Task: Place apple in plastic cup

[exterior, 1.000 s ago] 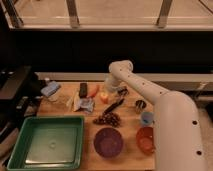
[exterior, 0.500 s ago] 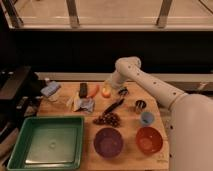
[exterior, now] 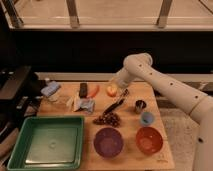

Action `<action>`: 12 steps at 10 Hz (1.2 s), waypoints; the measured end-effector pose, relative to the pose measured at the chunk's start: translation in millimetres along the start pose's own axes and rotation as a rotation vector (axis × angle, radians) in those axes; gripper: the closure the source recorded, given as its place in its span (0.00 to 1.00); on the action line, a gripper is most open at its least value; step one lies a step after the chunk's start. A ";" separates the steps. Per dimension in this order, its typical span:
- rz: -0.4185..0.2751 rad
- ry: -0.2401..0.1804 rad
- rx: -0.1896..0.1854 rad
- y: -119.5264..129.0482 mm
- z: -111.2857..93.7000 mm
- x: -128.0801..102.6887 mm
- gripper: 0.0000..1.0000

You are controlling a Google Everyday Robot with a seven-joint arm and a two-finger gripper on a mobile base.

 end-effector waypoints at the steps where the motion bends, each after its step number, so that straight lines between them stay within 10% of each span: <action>1: 0.026 0.011 -0.002 17.4 -13.0 -0.3 1.00; 9: 0.371 0.153 -0.104 172.3 -94.6 32.6 0.99; 12: 0.490 0.166 -0.131 209.5 -89.6 48.6 0.73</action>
